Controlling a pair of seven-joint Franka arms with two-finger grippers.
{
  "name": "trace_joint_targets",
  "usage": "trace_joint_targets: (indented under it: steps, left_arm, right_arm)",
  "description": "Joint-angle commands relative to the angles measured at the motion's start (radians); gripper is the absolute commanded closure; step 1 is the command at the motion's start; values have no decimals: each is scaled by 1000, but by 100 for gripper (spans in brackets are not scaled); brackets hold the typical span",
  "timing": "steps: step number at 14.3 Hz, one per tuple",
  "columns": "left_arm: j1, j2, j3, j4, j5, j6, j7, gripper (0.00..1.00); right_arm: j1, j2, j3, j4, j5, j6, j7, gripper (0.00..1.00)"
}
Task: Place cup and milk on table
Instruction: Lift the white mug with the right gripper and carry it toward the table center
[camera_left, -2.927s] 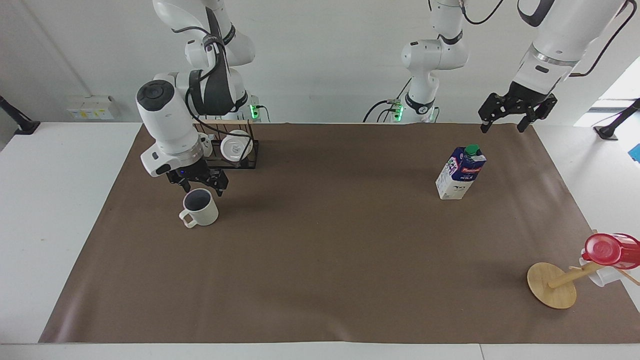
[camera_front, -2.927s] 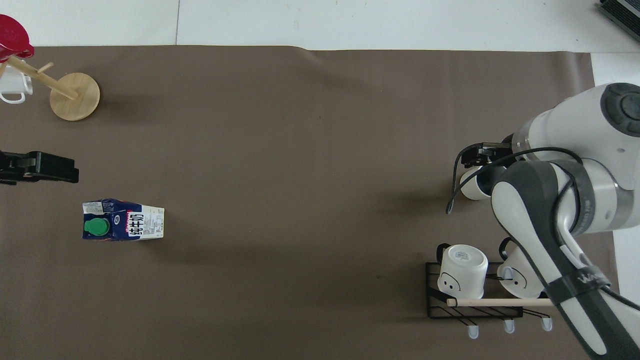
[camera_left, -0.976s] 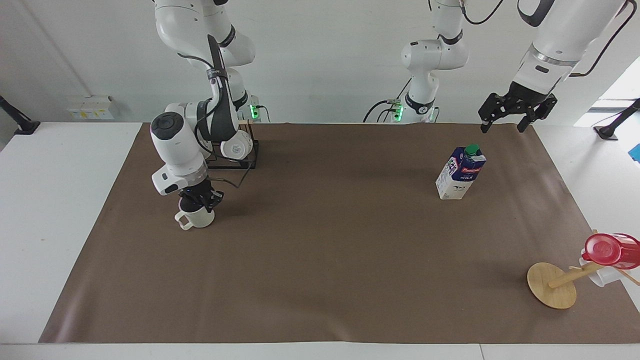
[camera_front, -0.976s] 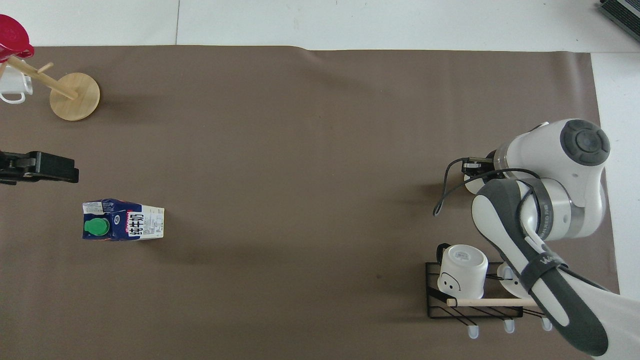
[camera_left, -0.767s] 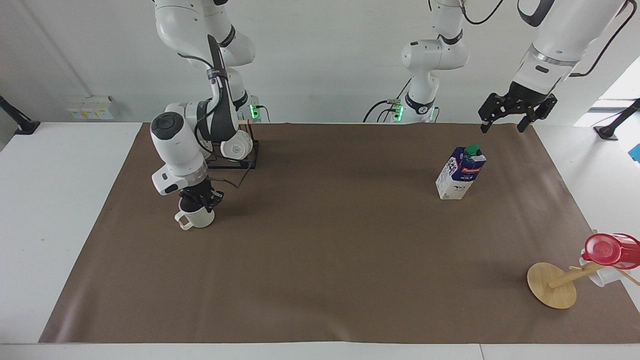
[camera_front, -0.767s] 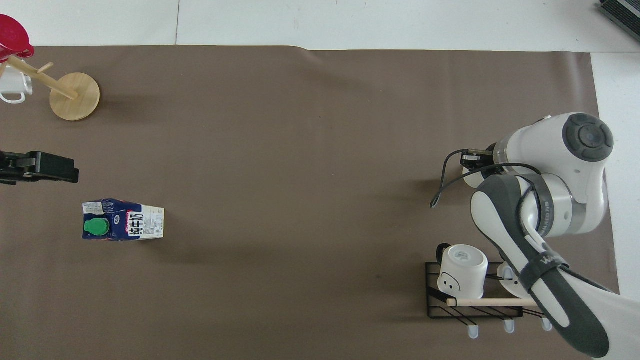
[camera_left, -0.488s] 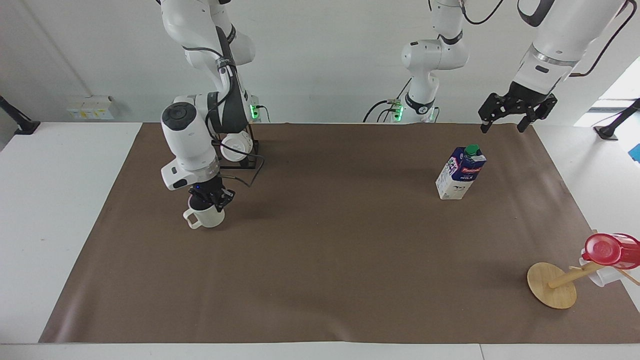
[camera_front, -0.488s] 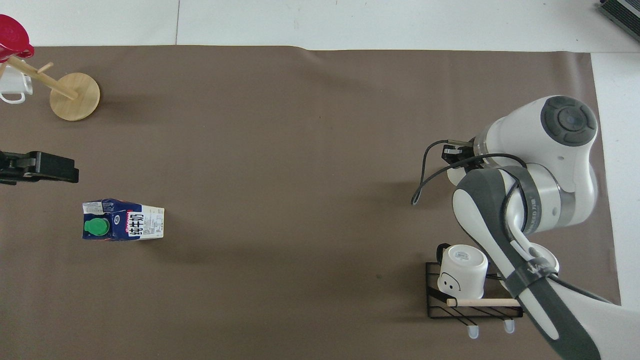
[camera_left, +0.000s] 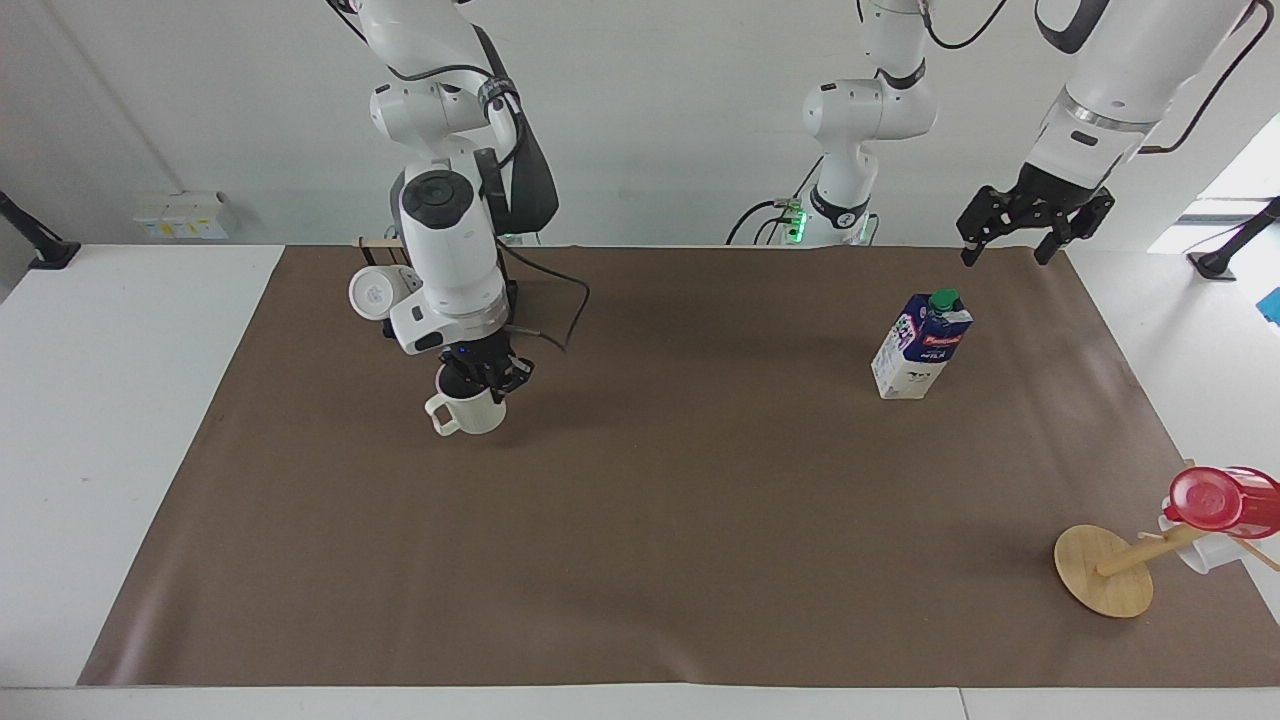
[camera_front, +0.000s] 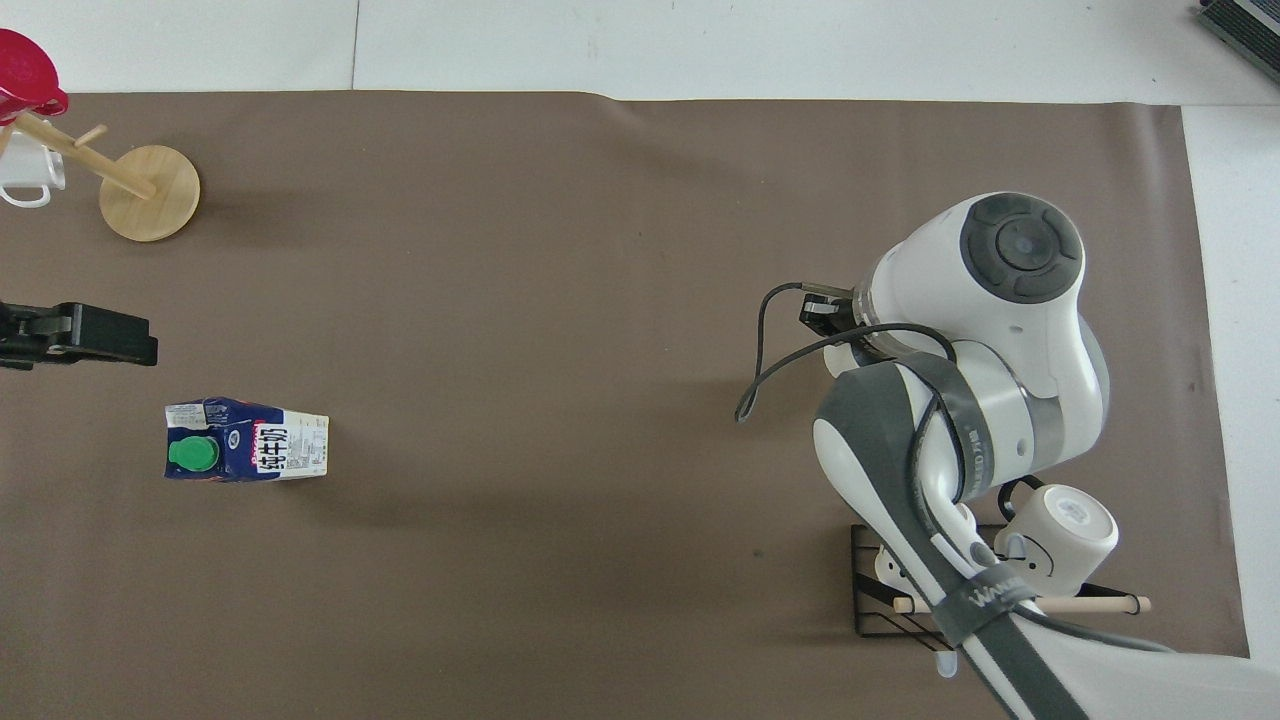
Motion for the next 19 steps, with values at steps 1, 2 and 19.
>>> trace_joint_targets:
  steps: [1, 2, 19]
  left_arm:
    - [-2, 8, 5, 25, -8, -25, -9, 0]
    - [-2, 8, 5, 25, -8, -25, -9, 0]
    - [4, 8, 7, 25, -3, -24, -7, 0]
  right_arm:
    - [28, 10, 1, 20, 11, -8, 43, 100]
    - [51, 14, 4, 20, 11, -1, 50, 100]
    - [251, 166, 19, 54, 71, 147, 196, 100]
